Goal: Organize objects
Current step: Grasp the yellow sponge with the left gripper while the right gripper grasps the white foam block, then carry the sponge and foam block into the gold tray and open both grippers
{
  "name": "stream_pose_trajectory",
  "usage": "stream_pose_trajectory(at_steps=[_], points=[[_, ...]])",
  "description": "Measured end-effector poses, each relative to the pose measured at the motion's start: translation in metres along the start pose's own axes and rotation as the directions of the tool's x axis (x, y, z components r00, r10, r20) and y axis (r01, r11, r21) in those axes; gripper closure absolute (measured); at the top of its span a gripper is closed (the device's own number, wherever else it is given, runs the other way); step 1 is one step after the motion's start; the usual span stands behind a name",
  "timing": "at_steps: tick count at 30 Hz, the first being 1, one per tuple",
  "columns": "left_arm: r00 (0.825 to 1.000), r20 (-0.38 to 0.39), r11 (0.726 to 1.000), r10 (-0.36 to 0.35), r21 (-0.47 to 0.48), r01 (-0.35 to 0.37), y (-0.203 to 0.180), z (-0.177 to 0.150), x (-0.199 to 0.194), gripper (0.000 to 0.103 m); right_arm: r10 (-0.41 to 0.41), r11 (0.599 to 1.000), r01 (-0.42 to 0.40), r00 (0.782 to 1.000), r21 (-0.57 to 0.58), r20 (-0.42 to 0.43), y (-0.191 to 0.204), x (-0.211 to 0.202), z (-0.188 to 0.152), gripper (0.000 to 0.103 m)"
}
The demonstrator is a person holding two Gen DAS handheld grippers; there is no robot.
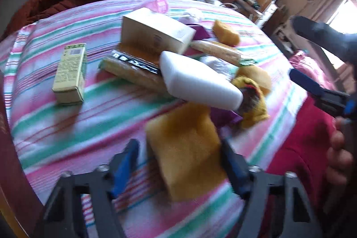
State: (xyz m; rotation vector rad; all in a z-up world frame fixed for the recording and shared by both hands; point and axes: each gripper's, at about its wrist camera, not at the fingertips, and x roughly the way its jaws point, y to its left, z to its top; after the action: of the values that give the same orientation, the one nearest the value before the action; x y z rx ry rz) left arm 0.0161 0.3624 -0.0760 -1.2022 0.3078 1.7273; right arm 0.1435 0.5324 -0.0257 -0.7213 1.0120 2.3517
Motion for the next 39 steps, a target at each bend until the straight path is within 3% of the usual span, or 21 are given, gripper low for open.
stream_pose_trajectory(at_steps=[4,10,17,22,27,34,37,39], points=[[0.999,0.04,0.996,0.019,0.09,-0.022,-0.007,-0.014,-0.018,0.048,-0.018,1.0,0.017,1.0,-0.018,-0.017,0.003,0.004,-0.001,0.005],[0.998,0.069,0.996,-0.011,0.087,0.005,0.004,-0.036,-0.045,0.049,-0.044,0.997,0.038,0.995,-0.065,-0.09,0.011,0.014,-0.004,0.006],[0.997,0.072,0.99,-0.004,0.142,-0.007,0.001,-0.061,-0.061,0.052,-0.089,0.967,0.049,0.984,-0.249,-0.152,0.047,0.026,-0.021,0.006],[0.996,0.089,0.994,-0.017,0.108,0.008,0.013,-0.072,-0.072,0.053,-0.091,0.948,0.027,0.978,-0.316,-0.189,0.067,0.036,-0.032,0.006],[0.992,0.127,0.996,-0.028,0.084,0.017,0.022,-0.078,-0.092,0.053,-0.125,0.904,0.037,0.976,-0.426,-0.18,0.101,0.058,-0.043,0.006],[0.978,0.204,0.999,-0.033,0.042,0.025,0.036,-0.084,-0.126,0.053,-0.229,0.855,0.105,0.955,-0.508,-0.188,0.128,0.113,-0.042,0.006],[0.973,0.23,0.999,-0.032,0.009,0.031,0.044,-0.084,-0.14,0.053,-0.294,0.816,0.145,0.938,-0.56,-0.185,0.134,0.135,-0.052,0.02],[0.969,0.246,0.999,-0.027,-0.012,0.031,0.049,-0.087,-0.148,0.053,-0.34,0.789,0.157,0.917,-0.594,-0.209,0.134,0.148,-0.061,0.046]])
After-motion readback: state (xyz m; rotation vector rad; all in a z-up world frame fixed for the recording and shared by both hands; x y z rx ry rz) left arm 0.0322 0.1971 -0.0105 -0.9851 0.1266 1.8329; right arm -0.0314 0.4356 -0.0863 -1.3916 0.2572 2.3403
